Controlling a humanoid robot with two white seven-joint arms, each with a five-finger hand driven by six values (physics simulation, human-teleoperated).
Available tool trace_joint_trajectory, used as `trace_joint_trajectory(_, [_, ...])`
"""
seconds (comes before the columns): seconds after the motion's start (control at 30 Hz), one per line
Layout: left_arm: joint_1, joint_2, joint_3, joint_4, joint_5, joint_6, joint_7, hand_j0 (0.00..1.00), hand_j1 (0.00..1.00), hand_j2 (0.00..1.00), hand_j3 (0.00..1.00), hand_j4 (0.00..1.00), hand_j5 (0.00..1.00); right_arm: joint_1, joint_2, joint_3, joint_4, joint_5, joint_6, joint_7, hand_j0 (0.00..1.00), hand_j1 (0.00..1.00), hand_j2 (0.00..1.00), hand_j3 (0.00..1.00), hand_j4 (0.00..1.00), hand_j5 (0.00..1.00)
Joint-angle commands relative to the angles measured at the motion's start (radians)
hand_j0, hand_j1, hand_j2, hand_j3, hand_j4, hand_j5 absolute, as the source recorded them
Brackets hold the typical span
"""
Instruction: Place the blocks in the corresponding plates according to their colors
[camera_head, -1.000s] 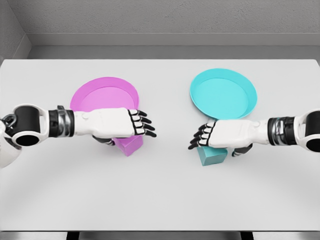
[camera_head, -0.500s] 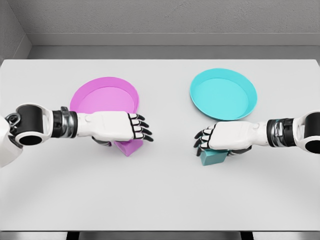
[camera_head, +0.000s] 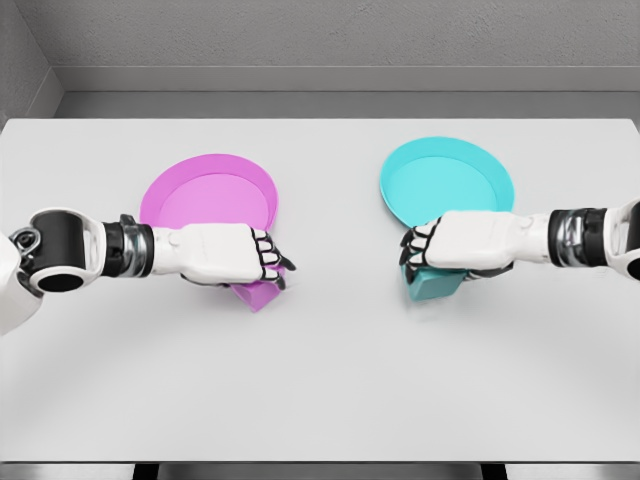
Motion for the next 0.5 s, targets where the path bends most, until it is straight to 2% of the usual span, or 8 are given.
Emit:
trace_joint_trajectory(0.0, [0.0,0.0,-0.003,0.0,-0.014,-0.003,-0.003,0.65,0.65,0.65,0.65,0.65,0.65,-0.002,-0.001,-0.014,0.006,-0.008,0.005,0.001,0.63,0.63,0.63,0.63,0.63,0.63])
trace_joint_trajectory(0.17, [0.002,-0.002,-0.005,0.0,-0.009,-0.003,-0.003,0.52,0.52,0.52,0.52,0.52,0.52,-0.031,-0.001,-0.035,0.043,-0.011,0.008,0.001,0.63,0.63,0.63,0.63,0.63,0.63])
trace_joint_trajectory(0.37, [0.005,0.0,-0.003,-0.021,0.031,-0.003,0.006,0.51,0.51,0.51,0.51,0.51,0.51,-0.057,0.005,-0.08,0.095,-0.01,0.01,0.001,0.63,0.63,0.63,0.63,0.63,0.63])
trace_joint_trajectory(0.47, [0.005,0.011,0.007,-0.021,0.064,-0.003,0.012,0.51,0.51,0.51,0.51,0.51,0.51,-0.084,0.005,-0.08,0.127,-0.011,0.059,0.001,0.63,0.63,0.63,0.63,0.63,0.63])
